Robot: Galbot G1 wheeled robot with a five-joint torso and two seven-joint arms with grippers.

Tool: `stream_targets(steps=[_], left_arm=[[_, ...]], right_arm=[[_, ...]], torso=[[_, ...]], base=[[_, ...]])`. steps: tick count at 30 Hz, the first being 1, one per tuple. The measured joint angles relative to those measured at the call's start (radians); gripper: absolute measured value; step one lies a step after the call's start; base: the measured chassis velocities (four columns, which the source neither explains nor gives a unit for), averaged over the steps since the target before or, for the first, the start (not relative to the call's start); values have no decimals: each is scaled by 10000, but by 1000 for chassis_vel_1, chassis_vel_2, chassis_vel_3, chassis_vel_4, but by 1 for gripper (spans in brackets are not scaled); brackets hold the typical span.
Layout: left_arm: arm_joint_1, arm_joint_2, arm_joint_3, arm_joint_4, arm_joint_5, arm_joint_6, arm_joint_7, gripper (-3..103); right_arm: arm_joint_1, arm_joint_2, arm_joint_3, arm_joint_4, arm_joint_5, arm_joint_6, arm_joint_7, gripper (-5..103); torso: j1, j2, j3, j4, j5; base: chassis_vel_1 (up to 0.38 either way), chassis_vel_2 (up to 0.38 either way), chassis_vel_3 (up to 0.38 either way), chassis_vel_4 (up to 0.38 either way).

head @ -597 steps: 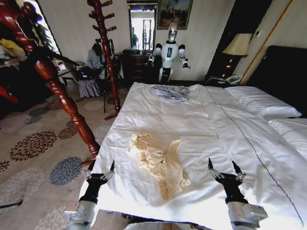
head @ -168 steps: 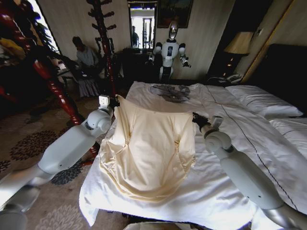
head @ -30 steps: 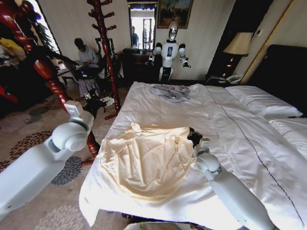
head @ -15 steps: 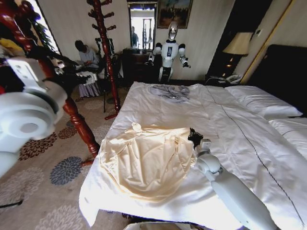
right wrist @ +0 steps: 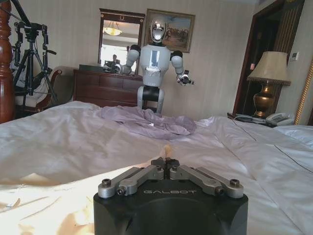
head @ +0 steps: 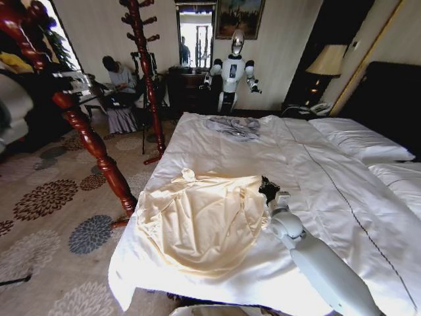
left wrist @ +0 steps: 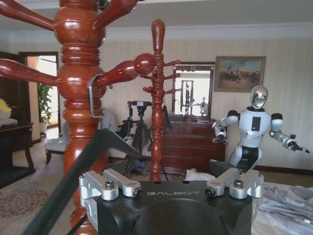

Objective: Pick up the clothes from the bed and hang them on the clothes hanger.

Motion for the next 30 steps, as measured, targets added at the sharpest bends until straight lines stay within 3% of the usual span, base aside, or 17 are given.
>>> stream_targets(steps=[9,14,20,30], left_arm=[[-174,947,-191,822,-1223,583,-193,98],[-279,1151,-351,1489,-1965,723,-242,98],[-289,1401,17,2106,-1804,728,93,97],[-374,892,393,3000,-1556,715,218,93]], right_arm=[[-49,30,-17,-43,-42,51,-5,1],[39,19,-46,76,146,8,93,1],[-34,-121,25,18,-78,124,62,1],[-14,-52,11,70,125,147,98,1]], torso=[[0,0,0,1,-1],[-1,0,0,2,0],[-1,1,0,0,1],[1,0,1,-1,1]], base=[[0,0,0,0],[0,0,0,0],[0,0,0,0],[0,0,0,0]])
